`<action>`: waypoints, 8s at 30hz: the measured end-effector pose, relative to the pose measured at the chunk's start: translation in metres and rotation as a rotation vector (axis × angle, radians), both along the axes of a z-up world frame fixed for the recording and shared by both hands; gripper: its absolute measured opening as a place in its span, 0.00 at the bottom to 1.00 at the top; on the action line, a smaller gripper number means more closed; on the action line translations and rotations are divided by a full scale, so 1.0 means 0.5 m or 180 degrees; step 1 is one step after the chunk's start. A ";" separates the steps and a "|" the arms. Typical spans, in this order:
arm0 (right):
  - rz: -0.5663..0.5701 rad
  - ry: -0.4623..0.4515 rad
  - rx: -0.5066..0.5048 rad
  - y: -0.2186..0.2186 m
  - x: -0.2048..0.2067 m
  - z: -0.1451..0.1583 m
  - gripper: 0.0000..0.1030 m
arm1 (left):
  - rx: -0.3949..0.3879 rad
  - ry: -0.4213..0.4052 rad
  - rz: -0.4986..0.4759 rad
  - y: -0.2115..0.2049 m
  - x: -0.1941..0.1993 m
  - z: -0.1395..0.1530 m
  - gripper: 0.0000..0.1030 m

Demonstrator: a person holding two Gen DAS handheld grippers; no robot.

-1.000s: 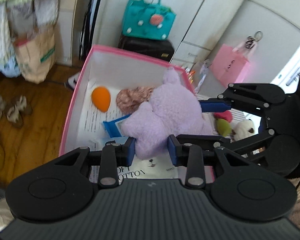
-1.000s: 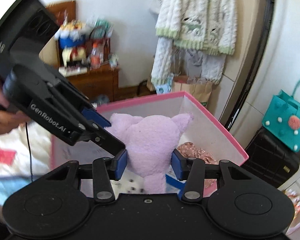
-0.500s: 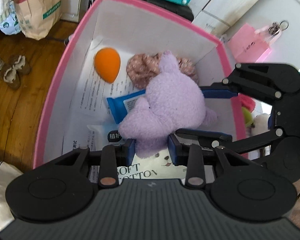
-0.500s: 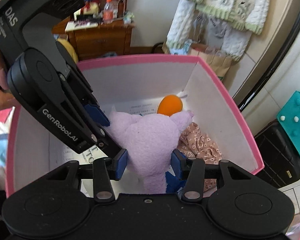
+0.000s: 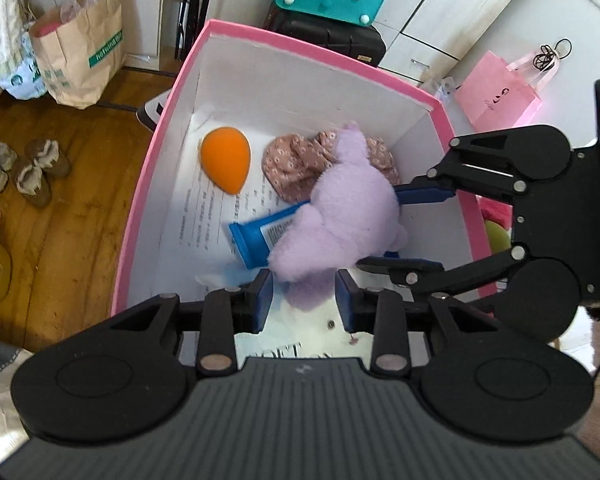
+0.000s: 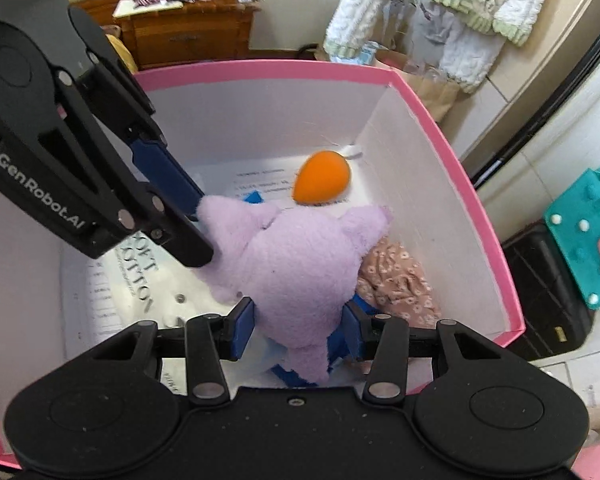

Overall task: Organize soft objects
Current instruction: 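Lower the plush into the box and open right tool, then move both tools away from the box toward the pompom and green sponge, then close right tool on the pink pompom while left tool closes on the green sponge, then lift and carry the pompom with right tool while left tool carries the sponge to the box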

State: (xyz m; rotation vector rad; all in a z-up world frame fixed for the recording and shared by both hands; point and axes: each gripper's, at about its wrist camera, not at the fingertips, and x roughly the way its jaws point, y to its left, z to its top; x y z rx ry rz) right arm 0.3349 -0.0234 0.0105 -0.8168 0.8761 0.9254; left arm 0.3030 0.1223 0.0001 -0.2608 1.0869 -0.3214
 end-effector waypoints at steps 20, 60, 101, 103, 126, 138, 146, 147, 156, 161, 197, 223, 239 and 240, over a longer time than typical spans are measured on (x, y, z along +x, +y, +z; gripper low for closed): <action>-0.0737 -0.0172 0.0778 -0.084 -0.065 0.086 0.53 | 0.0126 -0.0246 0.0009 -0.024 -0.023 0.040 0.31; -0.0765 -0.0575 0.1661 -0.277 -0.475 0.225 0.62 | 0.0693 -0.1148 -0.0494 -0.096 -0.430 0.238 0.61; -0.1739 -0.0523 0.1996 -0.591 -0.400 -0.011 0.72 | 0.0533 -0.1678 -0.0755 -0.393 -0.415 0.044 0.73; -0.1779 -0.0486 0.2046 -0.606 -0.377 -0.007 0.72 | 0.0490 -0.1669 -0.0794 -0.416 -0.392 0.040 0.73; -0.2036 0.0587 0.2392 -0.676 -0.008 -0.058 0.81 | 0.0378 -0.1246 -0.0466 -0.553 -0.099 -0.073 0.72; -0.2212 0.0862 0.2166 -0.639 0.092 -0.112 0.82 | 0.0475 -0.1298 -0.0345 -0.584 -0.046 -0.096 0.72; -0.2355 0.1100 0.2078 -0.627 0.121 -0.144 0.81 | 0.0380 -0.1250 -0.0292 -0.584 -0.022 -0.106 0.66; -0.2379 0.1123 0.2084 -0.627 0.122 -0.146 0.81 | 0.0377 -0.1243 -0.0289 -0.585 -0.021 -0.108 0.65; -0.2442 0.1186 0.2087 -0.620 0.128 -0.161 0.71 | 0.0304 -0.1119 -0.0184 -0.579 -0.005 -0.125 0.42; -0.2374 0.1080 0.2064 -0.611 0.124 -0.164 0.49 | 0.0269 -0.1141 -0.0186 -0.578 -0.004 -0.129 0.37; -0.1926 0.0473 0.1829 -0.541 -0.078 -0.037 0.46 | -0.0001 -0.0930 -0.0317 -0.502 -0.156 -0.052 0.35; -0.1869 0.0333 0.1551 -0.489 -0.297 -0.027 0.47 | -0.0057 -0.0780 -0.0941 -0.387 -0.333 0.004 0.35; -0.1460 0.0283 0.1411 -0.426 -0.426 0.055 0.47 | 0.0077 -0.0666 -0.1368 -0.287 -0.405 0.109 0.35; -0.1425 0.0317 0.1417 -0.421 -0.429 0.060 0.47 | 0.0109 -0.0683 -0.1383 -0.281 -0.408 0.116 0.35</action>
